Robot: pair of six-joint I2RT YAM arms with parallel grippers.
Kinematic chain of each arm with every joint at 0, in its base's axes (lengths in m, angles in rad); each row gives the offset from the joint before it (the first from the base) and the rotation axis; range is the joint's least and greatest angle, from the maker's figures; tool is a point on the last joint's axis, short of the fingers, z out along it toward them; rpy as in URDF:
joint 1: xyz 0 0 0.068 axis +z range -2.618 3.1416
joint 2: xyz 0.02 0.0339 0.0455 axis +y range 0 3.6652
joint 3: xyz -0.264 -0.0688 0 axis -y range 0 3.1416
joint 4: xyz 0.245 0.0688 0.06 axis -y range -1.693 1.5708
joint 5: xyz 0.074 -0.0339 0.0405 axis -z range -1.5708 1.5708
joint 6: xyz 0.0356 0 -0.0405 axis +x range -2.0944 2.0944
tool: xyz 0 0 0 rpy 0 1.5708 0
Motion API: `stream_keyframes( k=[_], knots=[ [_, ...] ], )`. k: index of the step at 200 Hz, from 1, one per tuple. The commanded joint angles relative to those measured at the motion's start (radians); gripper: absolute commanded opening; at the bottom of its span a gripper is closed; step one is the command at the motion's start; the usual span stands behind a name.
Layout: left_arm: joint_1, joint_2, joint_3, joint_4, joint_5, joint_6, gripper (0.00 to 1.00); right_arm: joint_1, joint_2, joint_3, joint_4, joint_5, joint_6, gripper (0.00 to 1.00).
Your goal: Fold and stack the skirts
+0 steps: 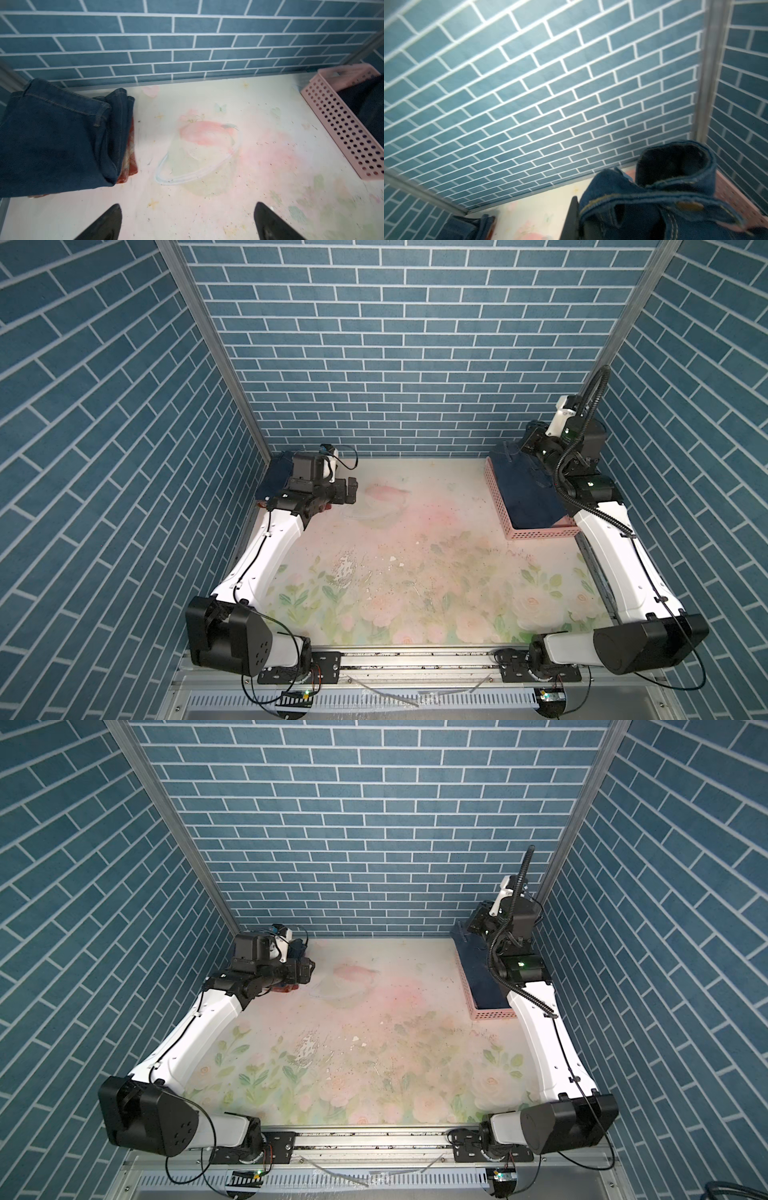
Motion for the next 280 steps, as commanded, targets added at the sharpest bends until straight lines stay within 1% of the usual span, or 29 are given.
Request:
stream_keyframes(
  k=[1,13,27,71,90,103,115,128,149,164,176,180,189,194,202,211,217,224,244,263,280],
  knots=[
    [0.044,-0.009,-0.023,0.048,0.051,-0.045,1.0,0.09,-0.012,0.123,0.084,-0.009,-0.056,0.0],
    [0.061,-0.009,-0.023,0.051,0.062,-0.052,1.0,0.141,0.009,0.181,0.075,-0.032,-0.066,0.0],
    [0.075,-0.013,-0.026,0.059,0.067,-0.058,1.0,0.203,0.044,0.254,0.06,-0.028,-0.1,0.0],
    [0.13,-0.011,-0.032,0.08,0.104,-0.097,1.0,0.327,0.22,0.542,-0.039,-0.068,-0.127,0.0],
    [0.148,-0.011,-0.045,0.097,0.1,-0.107,1.0,0.352,0.301,0.651,-0.102,-0.09,-0.122,0.0],
    [0.157,-0.001,-0.041,0.095,0.105,-0.116,1.0,0.354,0.322,0.658,-0.134,-0.096,-0.114,0.0],
    [0.163,0.004,-0.038,0.092,0.11,-0.123,1.0,0.356,0.31,0.588,-0.144,-0.093,-0.105,0.0],
    [0.165,0.003,-0.037,0.09,0.112,-0.127,0.99,0.358,0.26,0.435,-0.114,-0.122,-0.097,0.0],
    [0.165,-0.01,-0.041,0.093,0.107,-0.132,0.99,0.389,0.134,0.089,-0.046,-0.138,-0.107,0.0],
    [0.165,-0.024,-0.043,0.092,0.107,-0.136,0.99,0.435,0.042,-0.136,-0.046,-0.071,-0.123,0.0],
    [0.165,-0.034,-0.044,0.091,0.106,-0.141,0.99,0.46,-0.024,-0.32,-0.033,-0.062,-0.102,0.0],
    [0.165,-0.037,-0.046,0.093,0.103,-0.144,0.99,0.468,-0.041,-0.374,-0.03,-0.06,-0.095,0.08],
    [0.165,-0.04,-0.051,0.095,0.097,-0.153,0.99,0.488,-0.075,-0.481,-0.029,-0.039,-0.075,0.33],
    [0.165,-0.041,-0.05,0.091,0.087,-0.16,0.99,0.495,-0.089,-0.53,-0.036,-0.026,-0.065,0.45],
    [0.164,-0.037,-0.048,0.079,0.073,-0.168,0.99,0.5,-0.111,-0.596,-0.054,0.005,-0.043,0.57],
    [0.162,-0.029,-0.042,0.068,0.065,-0.171,0.99,0.503,-0.142,-0.662,-0.063,0.046,-0.013,0.67],
    [0.16,-0.025,-0.041,0.064,0.062,-0.172,0.99,0.503,-0.166,-0.708,-0.058,0.068,0.009,0.7],
    [0.156,-0.018,-0.041,0.061,0.056,-0.171,0.98,0.503,-0.194,-0.75,-0.052,0.089,0.032,0.71],
    [0.123,-0.004,-0.039,0.053,0.044,-0.157,0.97,0.501,-0.258,-0.814,-0.065,0.172,0.086,0.71],
    [0.058,0.011,-0.029,0.033,0.026,-0.13,0.97,0.49,-0.277,-0.827,-0.092,0.232,0.118,0.69],
    [-0.029,0.022,-0.019,0.007,-0.017,-0.083,0.97,0.465,-0.274,-0.831,-0.095,0.224,0.144,0.69]
  ],
)
